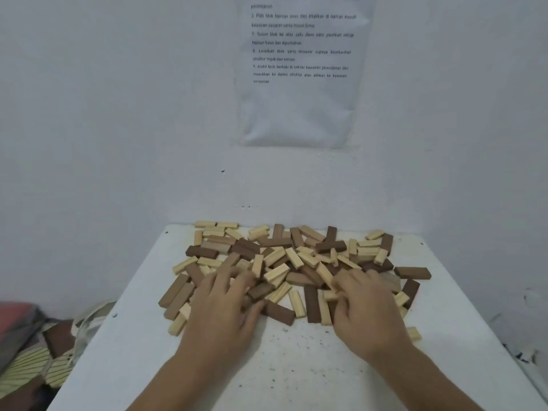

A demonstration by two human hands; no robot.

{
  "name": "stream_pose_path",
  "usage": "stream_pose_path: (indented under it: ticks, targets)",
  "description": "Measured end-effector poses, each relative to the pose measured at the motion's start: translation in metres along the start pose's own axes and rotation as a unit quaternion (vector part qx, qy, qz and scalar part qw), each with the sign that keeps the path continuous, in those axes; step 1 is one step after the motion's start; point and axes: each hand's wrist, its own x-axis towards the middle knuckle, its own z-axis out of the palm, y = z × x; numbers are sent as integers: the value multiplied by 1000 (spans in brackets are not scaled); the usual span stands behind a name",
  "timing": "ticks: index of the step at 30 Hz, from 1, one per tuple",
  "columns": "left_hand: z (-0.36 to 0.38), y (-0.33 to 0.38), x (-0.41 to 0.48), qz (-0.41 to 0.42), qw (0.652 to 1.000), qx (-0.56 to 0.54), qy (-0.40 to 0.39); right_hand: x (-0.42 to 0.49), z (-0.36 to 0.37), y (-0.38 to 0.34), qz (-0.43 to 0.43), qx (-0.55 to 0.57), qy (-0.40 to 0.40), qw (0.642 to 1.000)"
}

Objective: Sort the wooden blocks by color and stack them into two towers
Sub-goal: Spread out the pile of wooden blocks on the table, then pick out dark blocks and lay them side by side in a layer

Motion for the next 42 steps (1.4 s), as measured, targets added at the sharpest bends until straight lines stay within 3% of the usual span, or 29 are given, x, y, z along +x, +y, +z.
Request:
stream_pose_path:
  ticks: [2, 5, 9, 13, 19, 25, 32, 39, 42]
  targets:
    - [0, 6, -24, -17, 1000, 9, 14, -18, 5, 5, -7, 21, 10, 1000]
    - [2, 28, -42, -69, 997, 22, -24, -38, 12, 0, 5, 55, 27, 998]
    - [12, 53, -34, -128, 985, 81, -78, -54, 12, -7, 27, 72, 33, 996]
    - [18, 64, -19, -176, 978, 77, -79, -56, 9, -12, 30, 73, 41, 996]
    - [13, 52, -28, -107, 989, 43, -90, -55, 5, -13, 30, 75, 34, 996]
    - [-11, 37, -46, -13, 987, 17, -159, -54, 9, -11, 23, 59, 22, 998]
    - [-41, 42, -44, -36, 971, -85, -219, -54, 9, -9, -4, 60, 34, 998]
    - [-78, 41, -116, 38, 952, -107, -283, -71, -5, -15, -19, 68, 23, 997]
    - [-74, 41, -130, 48, 954, -127, -267, -92, -17, -21, 14, 92, -12, 996]
